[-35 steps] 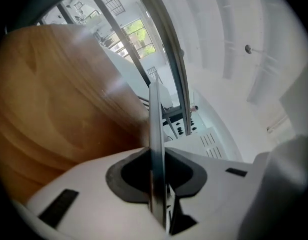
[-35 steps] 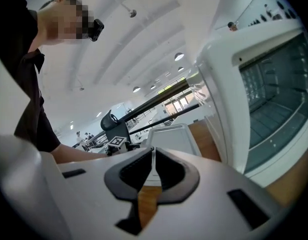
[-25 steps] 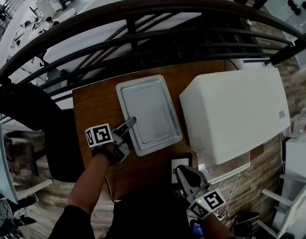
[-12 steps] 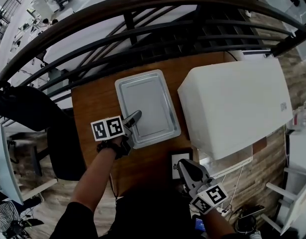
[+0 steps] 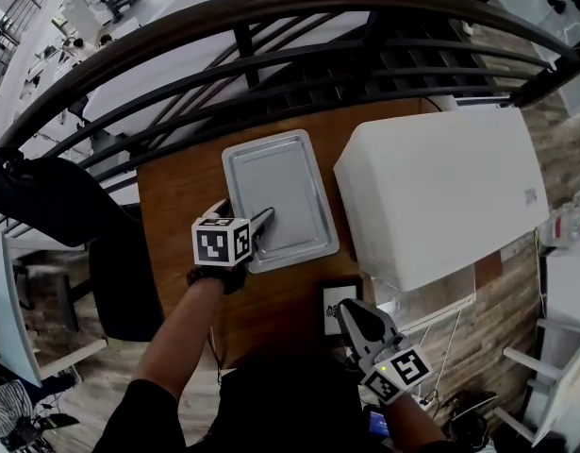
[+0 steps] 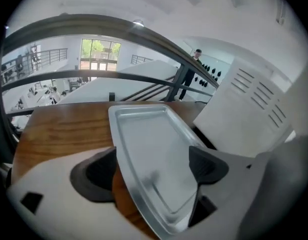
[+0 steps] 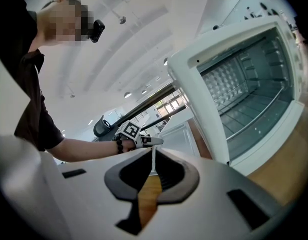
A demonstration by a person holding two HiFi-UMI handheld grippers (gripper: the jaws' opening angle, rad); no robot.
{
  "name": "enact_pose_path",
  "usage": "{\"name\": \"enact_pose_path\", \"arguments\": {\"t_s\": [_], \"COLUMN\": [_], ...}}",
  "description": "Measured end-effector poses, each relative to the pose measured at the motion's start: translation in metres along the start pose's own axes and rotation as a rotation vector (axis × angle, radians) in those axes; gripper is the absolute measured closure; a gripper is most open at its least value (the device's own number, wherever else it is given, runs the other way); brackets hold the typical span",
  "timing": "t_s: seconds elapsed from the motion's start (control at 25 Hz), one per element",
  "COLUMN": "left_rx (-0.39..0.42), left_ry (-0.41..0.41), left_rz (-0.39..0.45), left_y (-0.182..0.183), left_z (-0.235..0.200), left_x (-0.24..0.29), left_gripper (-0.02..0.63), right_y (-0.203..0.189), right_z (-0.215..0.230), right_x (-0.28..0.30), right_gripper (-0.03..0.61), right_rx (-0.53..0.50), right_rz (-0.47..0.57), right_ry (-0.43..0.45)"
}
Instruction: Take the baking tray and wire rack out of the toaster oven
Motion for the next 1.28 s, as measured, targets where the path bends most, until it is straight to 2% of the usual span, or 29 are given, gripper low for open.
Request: {"name": "enact_pose_path", "arguments": {"t_s": [0.16, 0.32, 0.36, 0.44, 0.48, 0.52, 0.68, 0.96, 1.12, 1.28], "left_rx": [-0.03, -0.095, -0.111, -0.128, -0.132, -0.136, -0.137, -0.047, 0.019, 0.05], "left_ry": [-0.037, -0.113, -0.118, -0.114, -0.111, -0.109, -0.091, -0.061, -0.036, -0.021], "left_rz": [0.059, 0.149, 0.174, 0.232, 0.265, 0.302, 0.459, 0.614, 0.68, 0.734], "left_y": [0.0, -0.006, -0.008, -0.013, -0.015, -0.016, -0.024, -0.051, -0.07, -0.09], "left_z": [0.003, 0.01, 0.012, 0.015, 0.017, 0.02, 0.039, 0.107, 0.149, 0.189], "left_x": [-0.016, -0.038, -0.046, -0.063, -0.072, -0.082, -0.122, -0.184, -0.215, -0.238], "left_gripper": [0.173, 0.187, 0.226, 0.343, 0.369, 0.432, 0.584, 0.6, 0.601, 0.601], "right_y": [0.004, 0.011, 0.013, 0.019, 0.022, 0.026, 0.044, 0.067, 0.077, 0.083], "right_z": [-0.003, -0.001, 0.0, 0.001, 0.002, 0.004, 0.01, 0.032, 0.048, 0.055], "right_x": [-0.005, -0.015, -0.019, -0.025, -0.027, -0.03, -0.049, -0.126, -0.166, -0.199], "right_gripper": [0.561, 0.561, 0.561, 0.561, 0.561, 0.561, 0.563, 0.568, 0.571, 0.572], "right_rx": [-0.024, -0.064, -0.074, -0.089, -0.098, -0.109, -0.163, -0.235, -0.261, -0.29], "right_rz": [0.012, 0.038, 0.047, 0.066, 0.077, 0.088, 0.133, 0.177, 0.206, 0.24], "right_ry": [0.006, 0.015, 0.015, 0.022, 0.032, 0.046, 0.086, 0.09, 0.075, 0.093]}}
Point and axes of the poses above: the fingertips, and each gripper's own axes: x forward along the fingers, z to its right, y out of its top, the point moved 10 cm from there along -x, backward along the fingers, and after that the axes turned 3 degrees about y, right-handed, at the moved point
